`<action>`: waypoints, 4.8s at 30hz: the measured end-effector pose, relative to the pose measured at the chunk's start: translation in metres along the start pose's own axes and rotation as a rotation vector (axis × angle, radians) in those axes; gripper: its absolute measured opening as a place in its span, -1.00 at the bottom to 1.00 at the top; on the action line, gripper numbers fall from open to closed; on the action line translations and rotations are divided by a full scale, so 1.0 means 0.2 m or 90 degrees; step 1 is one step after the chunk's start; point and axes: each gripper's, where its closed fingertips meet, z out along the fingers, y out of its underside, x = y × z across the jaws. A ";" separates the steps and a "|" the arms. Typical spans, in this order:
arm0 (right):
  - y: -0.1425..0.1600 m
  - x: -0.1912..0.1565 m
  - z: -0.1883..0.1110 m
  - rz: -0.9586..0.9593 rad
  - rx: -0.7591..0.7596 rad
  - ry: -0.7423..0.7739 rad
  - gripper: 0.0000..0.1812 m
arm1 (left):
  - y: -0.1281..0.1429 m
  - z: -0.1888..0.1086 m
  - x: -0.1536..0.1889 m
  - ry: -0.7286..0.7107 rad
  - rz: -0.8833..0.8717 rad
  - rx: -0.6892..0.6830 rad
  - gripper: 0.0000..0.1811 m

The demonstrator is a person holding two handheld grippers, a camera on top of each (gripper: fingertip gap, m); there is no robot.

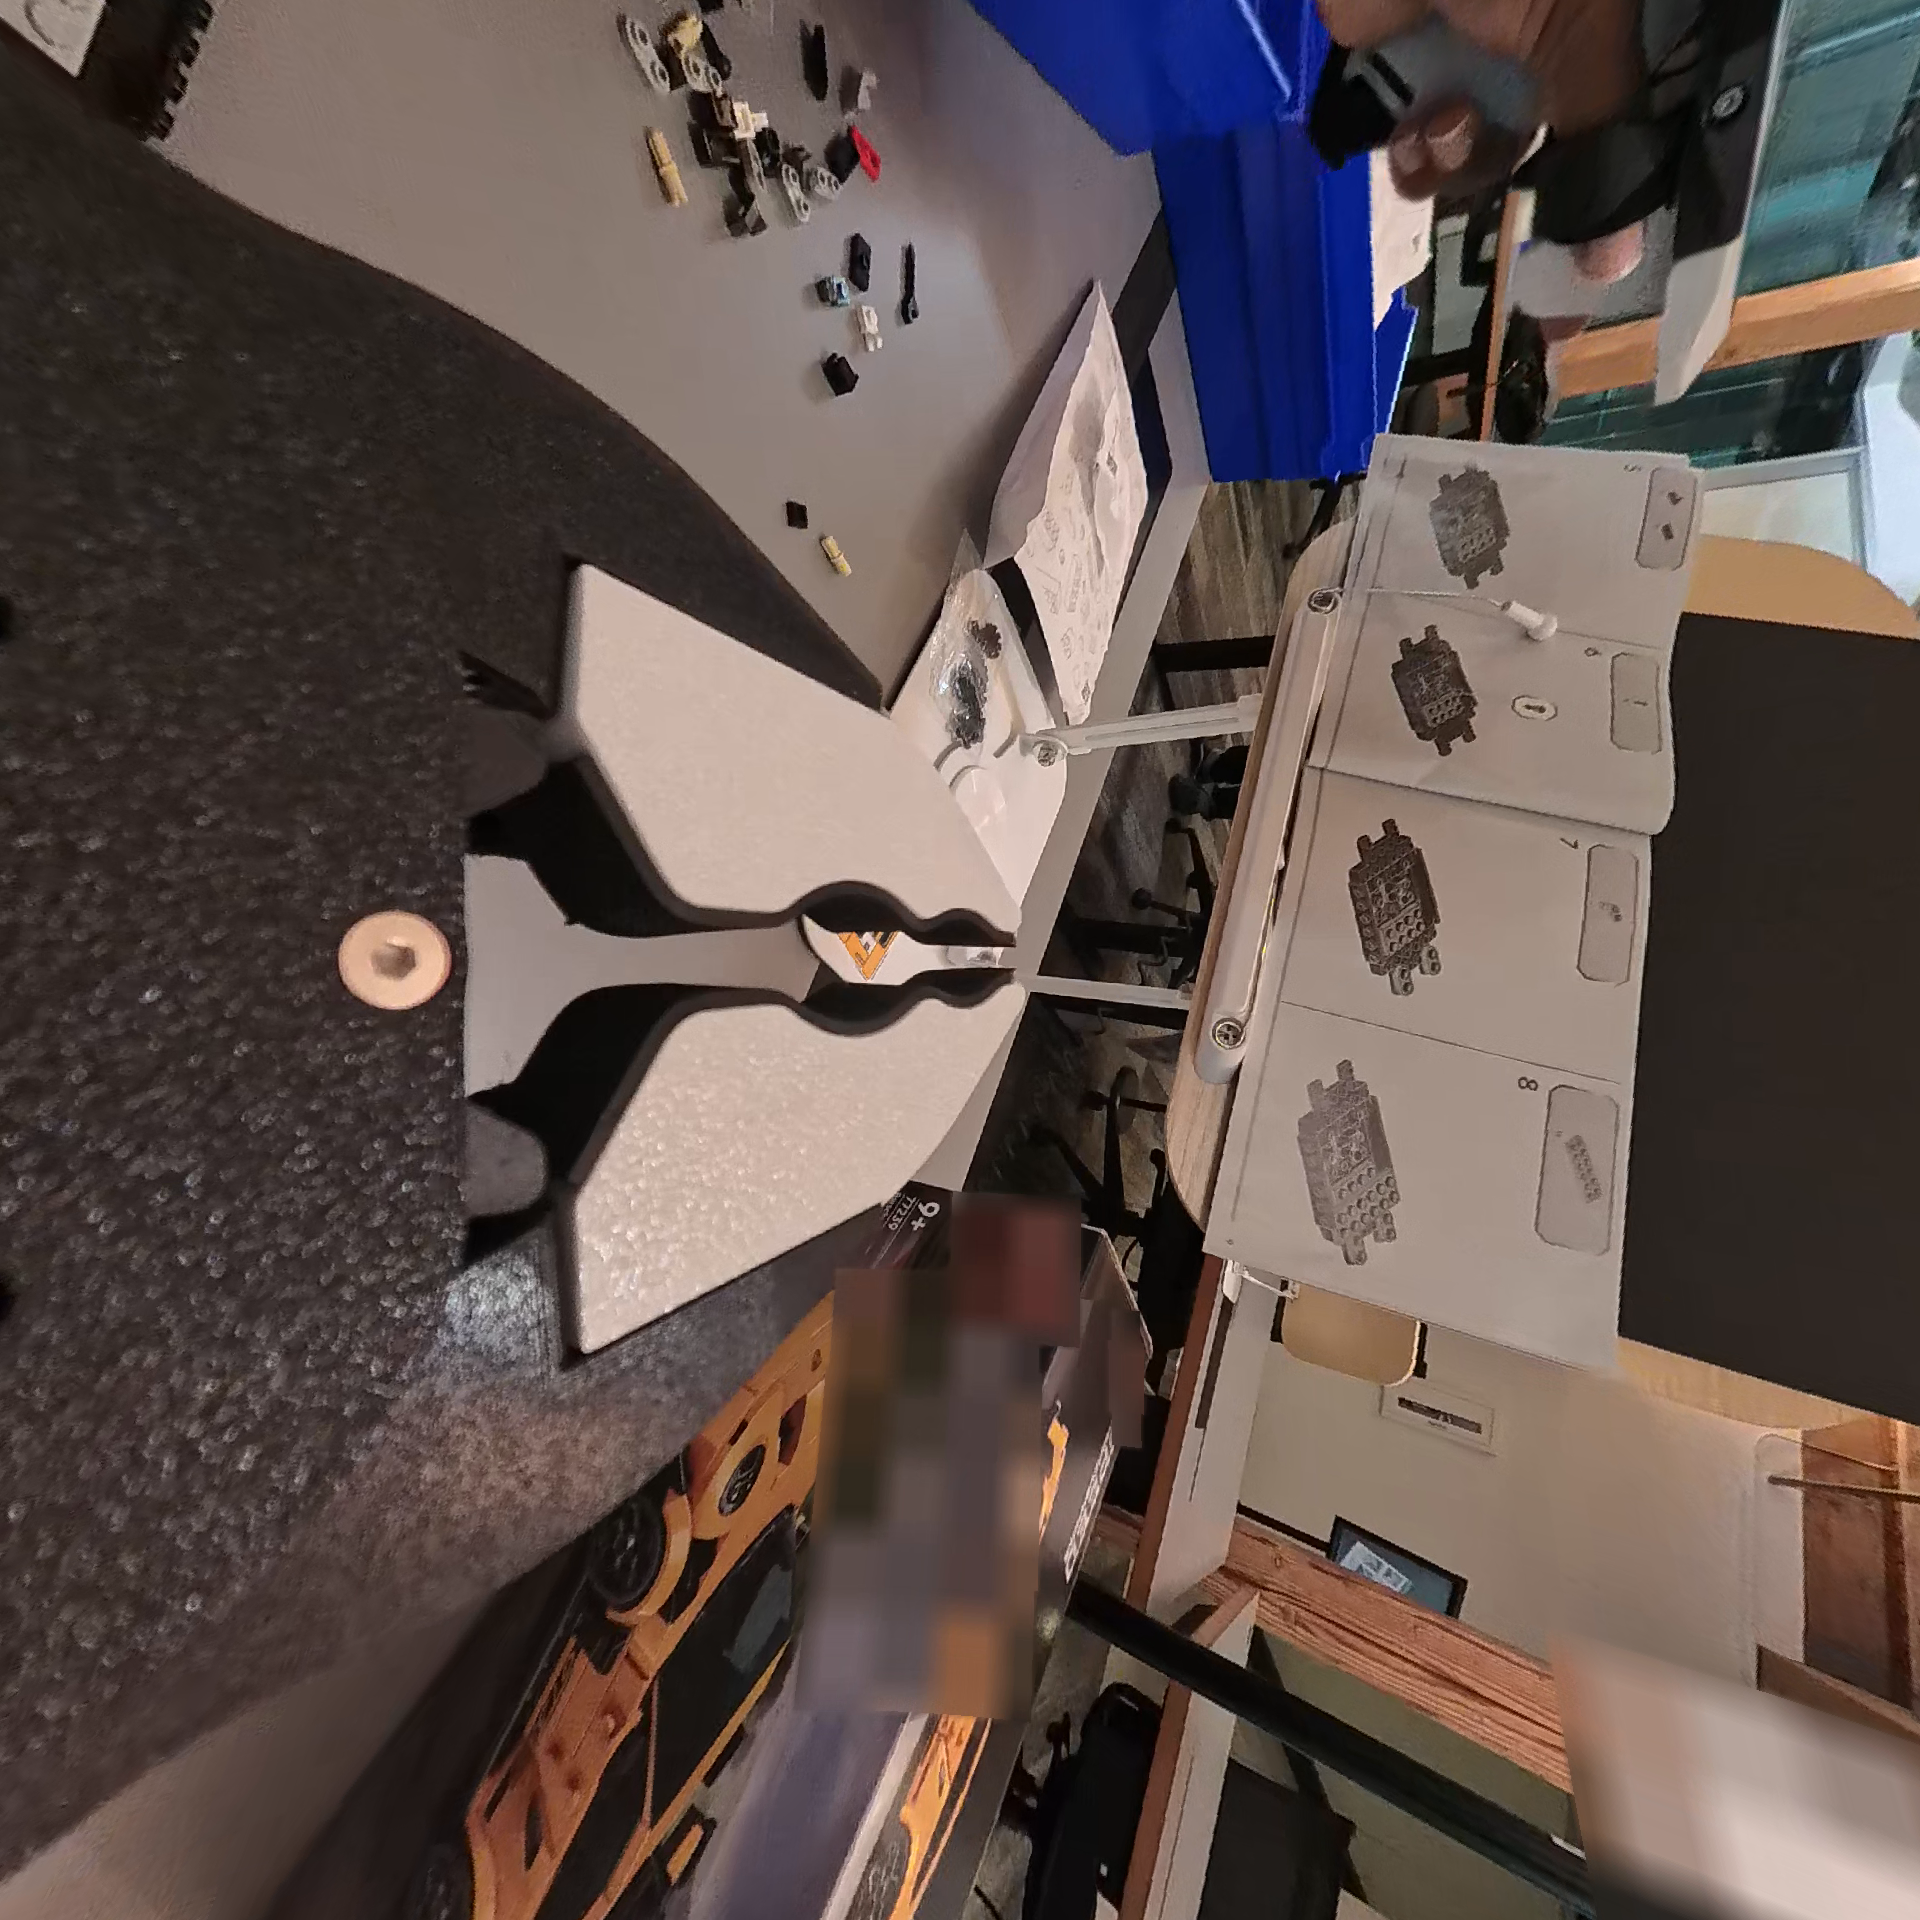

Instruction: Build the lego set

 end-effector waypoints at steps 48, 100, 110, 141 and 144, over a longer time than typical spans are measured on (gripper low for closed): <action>0.63 -1.08 0.50 -0.248 -0.360 -0.549 -0.78 | 0.90 -1.05 0.25 0.179 0.104 -0.300 -0.84; -0.27 -1.06 0.10 0.654 0.041 -1.101 -0.87 | 0.80 -1.05 0.40 0.272 0.018 -0.214 -0.85; -0.06 -1.08 0.23 0.571 -0.105 -1.030 -0.87 | 0.84 -1.04 0.27 0.203 0.003 -0.262 -0.88; 0.62 -1.34 0.40 -0.339 -0.402 -0.816 -0.86 | 0.88 -1.04 0.14 0.153 0.006 -0.295 -0.90; 0.66 -1.39 0.37 -0.363 -0.435 -0.827 -0.85 | 0.87 -1.04 0.15 0.158 0.006 -0.294 -0.90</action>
